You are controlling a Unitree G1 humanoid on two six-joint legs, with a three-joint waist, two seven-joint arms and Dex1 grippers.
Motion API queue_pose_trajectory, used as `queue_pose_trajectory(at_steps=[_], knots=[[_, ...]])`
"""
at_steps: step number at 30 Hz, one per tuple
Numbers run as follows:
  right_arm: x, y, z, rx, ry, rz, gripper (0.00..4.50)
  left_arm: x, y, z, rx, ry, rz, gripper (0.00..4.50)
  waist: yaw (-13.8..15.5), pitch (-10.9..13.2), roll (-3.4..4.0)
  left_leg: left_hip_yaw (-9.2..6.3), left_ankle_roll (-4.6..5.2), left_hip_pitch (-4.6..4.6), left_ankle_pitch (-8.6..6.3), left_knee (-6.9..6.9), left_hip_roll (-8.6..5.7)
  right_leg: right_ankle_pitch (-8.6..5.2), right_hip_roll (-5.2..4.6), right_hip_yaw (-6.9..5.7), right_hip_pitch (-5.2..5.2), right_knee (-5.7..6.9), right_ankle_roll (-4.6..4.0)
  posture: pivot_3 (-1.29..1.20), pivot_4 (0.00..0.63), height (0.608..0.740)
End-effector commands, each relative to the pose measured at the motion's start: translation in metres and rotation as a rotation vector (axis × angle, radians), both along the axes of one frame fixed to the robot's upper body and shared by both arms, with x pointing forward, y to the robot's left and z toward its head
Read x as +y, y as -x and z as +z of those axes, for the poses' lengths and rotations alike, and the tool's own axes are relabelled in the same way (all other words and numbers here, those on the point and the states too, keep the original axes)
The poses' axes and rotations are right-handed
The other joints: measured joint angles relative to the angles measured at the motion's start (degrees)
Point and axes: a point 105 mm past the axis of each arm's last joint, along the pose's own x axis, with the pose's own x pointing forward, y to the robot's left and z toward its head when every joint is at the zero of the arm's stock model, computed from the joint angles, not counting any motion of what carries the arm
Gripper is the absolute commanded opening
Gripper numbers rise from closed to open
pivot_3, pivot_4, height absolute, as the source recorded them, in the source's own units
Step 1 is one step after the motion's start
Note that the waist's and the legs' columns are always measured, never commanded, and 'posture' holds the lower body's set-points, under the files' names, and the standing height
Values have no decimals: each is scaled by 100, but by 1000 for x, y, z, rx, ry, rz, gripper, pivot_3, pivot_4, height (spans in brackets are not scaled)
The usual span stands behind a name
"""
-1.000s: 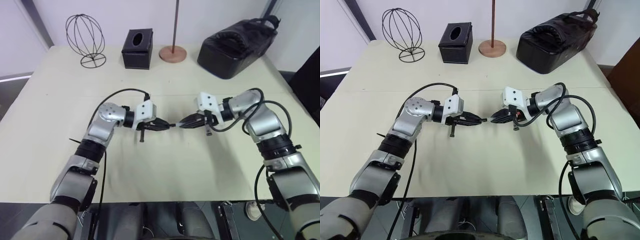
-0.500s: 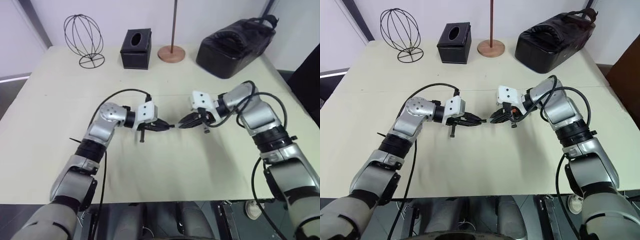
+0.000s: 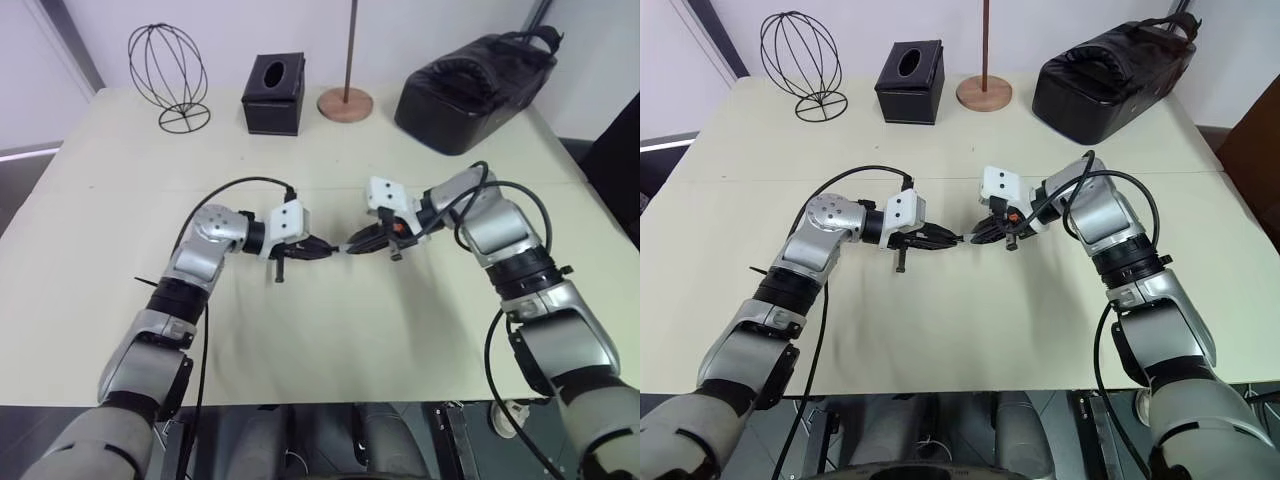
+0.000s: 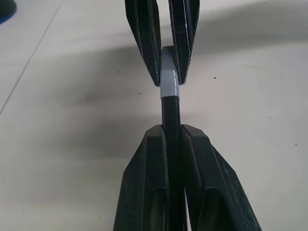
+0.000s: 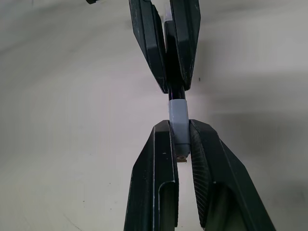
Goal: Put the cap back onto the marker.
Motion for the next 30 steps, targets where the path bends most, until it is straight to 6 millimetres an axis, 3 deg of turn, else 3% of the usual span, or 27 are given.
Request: queue_pose_trajectory(at_steps=[1,7,14,17,22,27,30], knots=[[35,17,20,-61,-85,169,49,-29,8,22,-78,60,-99,0,-1,0,0,0,0,0,0,0,0,0,0,0,0,0,0,0,150,740],[16,18,13,-52,-38,141,49,-21,-1,21,-72,50,-39,0,9,0,0,0,0,-1,0,0,-2,0,1,0,0,0,0,0,150,740],[8,22,8,-58,-23,126,49,-19,-4,24,-79,54,-17,0,0,0,0,-1,0,-2,0,0,-2,0,2,-1,0,-1,0,0,150,740],[3,21,6,-74,-4,114,1317,-19,-5,24,-77,54,-14,0,-5,0,0,-1,0,-2,0,0,-2,0,2,-1,0,-1,0,0,150,740],[-8,20,2,-86,34,95,3841,-16,-6,23,-78,49,-7,0,1,0,-1,-1,0,-2,0,1,-2,0,1,-1,0,-1,0,0,150,740],[-19,18,4,-89,34,52,3841,-9,-6,20,-76,32,6,0,9,0,-1,0,0,-3,0,1,-2,0,0,-1,0,-1,0,0,150,740],[-31,7,14,-141,8,-37,3841,1,-7,17,-74,13,25,0,4,0,-1,-1,0,-2,0,1,-2,0,1,-1,0,-1,0,0,150,740]])
